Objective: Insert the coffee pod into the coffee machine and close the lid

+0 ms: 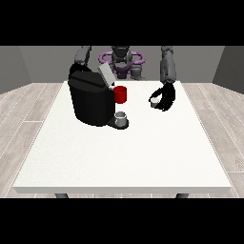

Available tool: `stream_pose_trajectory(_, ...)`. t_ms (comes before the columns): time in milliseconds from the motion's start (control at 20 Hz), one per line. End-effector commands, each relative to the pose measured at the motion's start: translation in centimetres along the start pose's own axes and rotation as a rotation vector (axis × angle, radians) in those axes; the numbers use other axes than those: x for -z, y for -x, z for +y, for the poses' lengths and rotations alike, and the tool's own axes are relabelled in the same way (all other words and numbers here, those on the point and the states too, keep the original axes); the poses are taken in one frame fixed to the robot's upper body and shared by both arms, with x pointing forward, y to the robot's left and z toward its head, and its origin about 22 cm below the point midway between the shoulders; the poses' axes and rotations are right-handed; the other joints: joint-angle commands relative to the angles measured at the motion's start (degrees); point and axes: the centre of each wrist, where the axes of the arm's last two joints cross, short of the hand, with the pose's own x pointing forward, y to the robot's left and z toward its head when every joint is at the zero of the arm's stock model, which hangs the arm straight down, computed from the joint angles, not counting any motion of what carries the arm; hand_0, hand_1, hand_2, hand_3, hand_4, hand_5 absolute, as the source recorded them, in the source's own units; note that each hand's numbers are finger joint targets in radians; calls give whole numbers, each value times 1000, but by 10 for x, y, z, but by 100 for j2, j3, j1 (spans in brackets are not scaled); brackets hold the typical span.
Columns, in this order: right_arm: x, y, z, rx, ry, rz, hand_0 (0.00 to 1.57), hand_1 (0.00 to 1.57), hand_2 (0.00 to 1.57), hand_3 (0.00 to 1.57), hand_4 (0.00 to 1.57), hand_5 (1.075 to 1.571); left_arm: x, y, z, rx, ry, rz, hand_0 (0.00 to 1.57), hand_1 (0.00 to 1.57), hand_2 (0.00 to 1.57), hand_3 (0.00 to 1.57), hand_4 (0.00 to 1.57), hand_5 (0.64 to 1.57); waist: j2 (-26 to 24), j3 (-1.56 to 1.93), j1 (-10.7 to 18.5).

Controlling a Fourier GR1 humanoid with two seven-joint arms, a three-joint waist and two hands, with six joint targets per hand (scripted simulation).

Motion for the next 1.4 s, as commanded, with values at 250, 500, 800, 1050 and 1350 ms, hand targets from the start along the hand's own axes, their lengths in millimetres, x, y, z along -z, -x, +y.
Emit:
stream_pose_trajectory(250,3,-6,-8,29,2,-26,0,0,0,0,514,1571,-3,13,-5,143,17,3,1028,1028,1112,890,287,1571,83,-4,-86)
stream_pose_trajectory(500,9,-3,-14,41,17,-19,0,0,0,0,426,1571,8,-6,-2,110,14,-130,1317,1317,1430,1407,548,1571,121,-4,34)
stream_pose_trajectory(800,0,32,-13,26,66,70,0,0,0,0,445,1571,37,-67,38,91,74,-241,1388,1388,1408,1353,583,1571,-337,0,212)
stream_pose_trajectory(1050,13,26,-16,51,60,80,0,0,0,0,505,1571,45,-97,49,96,72,-299,1258,1258,1321,1297,529,1571,-363,-1,242)
stream_pose_trajectory(1350,14,7,-4,24,-28,47,0,0,0,0,443,1571,53,-103,91,84,21,-293,1252,1252,1329,1292,573,1571,-265,-4,-194)
